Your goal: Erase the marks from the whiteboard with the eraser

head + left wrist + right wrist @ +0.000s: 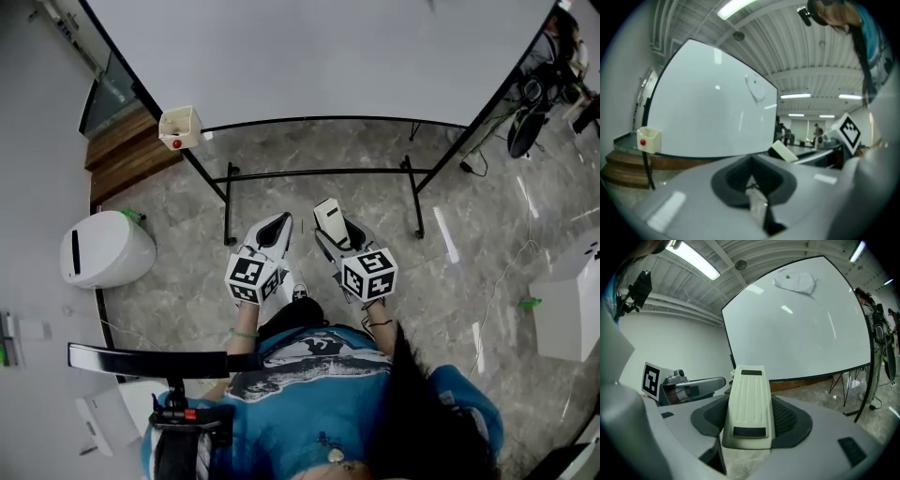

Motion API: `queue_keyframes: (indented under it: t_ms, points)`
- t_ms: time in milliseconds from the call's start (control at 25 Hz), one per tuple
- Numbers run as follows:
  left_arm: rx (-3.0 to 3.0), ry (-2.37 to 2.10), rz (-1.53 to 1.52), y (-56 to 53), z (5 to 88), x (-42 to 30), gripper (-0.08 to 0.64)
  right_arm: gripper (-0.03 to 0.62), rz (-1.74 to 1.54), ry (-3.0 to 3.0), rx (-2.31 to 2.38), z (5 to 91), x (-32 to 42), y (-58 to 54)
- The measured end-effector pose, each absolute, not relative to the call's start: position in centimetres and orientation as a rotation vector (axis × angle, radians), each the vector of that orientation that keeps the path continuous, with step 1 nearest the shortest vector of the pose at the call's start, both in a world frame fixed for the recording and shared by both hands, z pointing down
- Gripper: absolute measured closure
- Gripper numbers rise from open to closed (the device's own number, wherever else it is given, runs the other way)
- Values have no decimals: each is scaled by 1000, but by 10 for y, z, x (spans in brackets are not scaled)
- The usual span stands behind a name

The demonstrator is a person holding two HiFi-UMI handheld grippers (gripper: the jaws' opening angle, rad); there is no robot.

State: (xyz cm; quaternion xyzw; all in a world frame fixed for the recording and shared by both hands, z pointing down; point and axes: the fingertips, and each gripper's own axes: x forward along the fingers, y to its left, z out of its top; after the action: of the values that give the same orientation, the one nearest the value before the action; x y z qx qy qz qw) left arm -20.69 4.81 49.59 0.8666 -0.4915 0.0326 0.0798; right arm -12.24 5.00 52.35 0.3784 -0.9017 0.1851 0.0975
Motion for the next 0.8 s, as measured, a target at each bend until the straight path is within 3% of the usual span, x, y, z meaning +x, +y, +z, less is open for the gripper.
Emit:
queue_keyframes:
  t_ms: [320,800]
  points:
    - [2613,-1403,91,-33,506,-244,557,328,542,-2631,1217,528,-151,-23]
    - [2668,-1262,131,-107,507,-167,557,328,468,-2619,1407,498,-54,-118]
